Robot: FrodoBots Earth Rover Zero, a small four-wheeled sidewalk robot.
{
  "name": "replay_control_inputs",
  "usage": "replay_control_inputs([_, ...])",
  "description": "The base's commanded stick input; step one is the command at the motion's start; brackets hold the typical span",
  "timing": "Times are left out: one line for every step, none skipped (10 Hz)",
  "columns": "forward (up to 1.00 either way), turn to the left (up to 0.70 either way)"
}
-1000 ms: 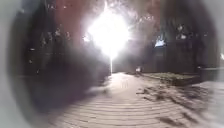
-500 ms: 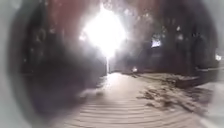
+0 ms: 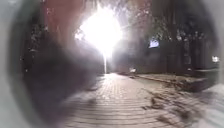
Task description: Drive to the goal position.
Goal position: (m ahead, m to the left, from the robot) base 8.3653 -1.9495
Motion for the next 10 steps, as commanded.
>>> replay_control_inputs([1.0, 0.0])
replay_control_inputs([1.0, 0.0])
replay_control_inputs([1.0, 0.0])
replay_control_inputs([1.0, 0.22])
replay_control_inputs([1.0, 0.4])
replay_control_inputs([1.0, 0.18])
replay_control_inputs([1.0, 0.0])
replay_control_inputs([1.0, 0.0])
replay_control_inputs([1.0, 0.0])
replay_control_inputs([1.0, 0.0])
